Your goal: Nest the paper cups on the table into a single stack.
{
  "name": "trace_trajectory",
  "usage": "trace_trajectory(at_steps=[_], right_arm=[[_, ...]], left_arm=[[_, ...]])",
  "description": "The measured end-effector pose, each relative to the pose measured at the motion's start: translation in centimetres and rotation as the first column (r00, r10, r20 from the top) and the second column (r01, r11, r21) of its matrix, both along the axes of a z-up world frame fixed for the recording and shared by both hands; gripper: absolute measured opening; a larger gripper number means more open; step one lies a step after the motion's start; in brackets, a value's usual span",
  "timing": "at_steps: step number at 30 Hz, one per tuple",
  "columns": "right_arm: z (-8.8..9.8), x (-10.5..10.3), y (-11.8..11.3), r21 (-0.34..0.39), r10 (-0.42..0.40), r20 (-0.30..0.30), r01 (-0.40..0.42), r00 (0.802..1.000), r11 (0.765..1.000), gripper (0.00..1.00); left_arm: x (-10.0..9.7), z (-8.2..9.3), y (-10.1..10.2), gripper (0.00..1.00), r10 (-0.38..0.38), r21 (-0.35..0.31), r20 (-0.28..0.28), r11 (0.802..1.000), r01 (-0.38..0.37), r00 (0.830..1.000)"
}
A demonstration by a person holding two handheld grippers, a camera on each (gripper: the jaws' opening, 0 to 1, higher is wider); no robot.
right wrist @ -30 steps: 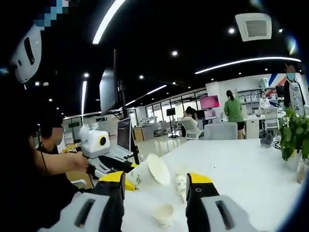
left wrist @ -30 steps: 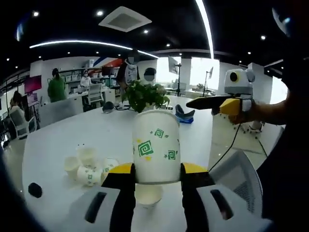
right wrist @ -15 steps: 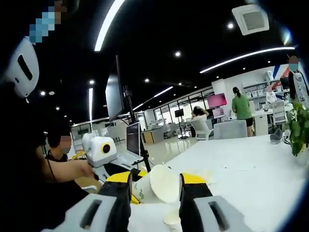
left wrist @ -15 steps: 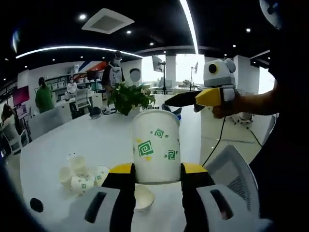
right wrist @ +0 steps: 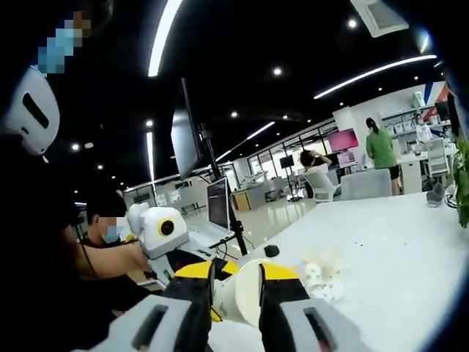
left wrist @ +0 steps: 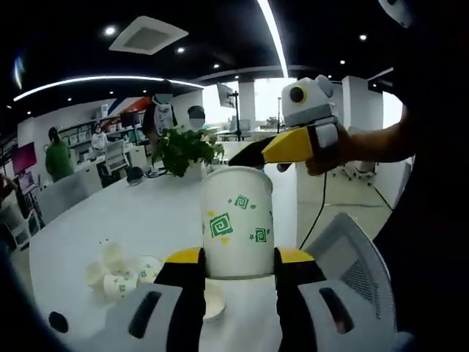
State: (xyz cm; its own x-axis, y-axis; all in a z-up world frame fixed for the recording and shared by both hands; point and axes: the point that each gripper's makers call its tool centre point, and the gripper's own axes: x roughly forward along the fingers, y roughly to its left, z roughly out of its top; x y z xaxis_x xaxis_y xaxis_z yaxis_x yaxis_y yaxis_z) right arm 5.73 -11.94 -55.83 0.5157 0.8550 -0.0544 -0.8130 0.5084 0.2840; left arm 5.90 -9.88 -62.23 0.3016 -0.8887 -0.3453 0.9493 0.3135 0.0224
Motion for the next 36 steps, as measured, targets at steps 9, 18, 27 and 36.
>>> trace_trajectory(at_steps=[9,18,27,36], right_arm=[[-0.8,-0.1,0.4,0.015,0.025,-0.059,-0.024,0.998,1.0,0.11],[-1.6,-0.3,0.9,0.001,0.042,-0.099,-0.042,0.994,0.999,0.01],[-2.3,-0.6,1.4,-0.03,0.055,-0.117,-0.059,0.992,0.998,0.0],[-2.6,-0.8,1.7,-0.041,0.07,-0.135,-0.076,0.988,0.996,0.0]], left_arm=[[-0.3,-0.2,-0.2,0.34,-0.017,0.005,0.016,1.0,0.017,1.0],[-0.4,-0.3,-0.2,0.34,-0.025,0.014,0.043,1.0,0.025,0.999],[-0.5,-1.3,0.1,0.34,-0.026,0.04,0.044,0.999,0.024,0.999],[-0.5,-1.8,0.0,0.34,-0.03,0.062,0.038,0.998,0.028,0.999]])
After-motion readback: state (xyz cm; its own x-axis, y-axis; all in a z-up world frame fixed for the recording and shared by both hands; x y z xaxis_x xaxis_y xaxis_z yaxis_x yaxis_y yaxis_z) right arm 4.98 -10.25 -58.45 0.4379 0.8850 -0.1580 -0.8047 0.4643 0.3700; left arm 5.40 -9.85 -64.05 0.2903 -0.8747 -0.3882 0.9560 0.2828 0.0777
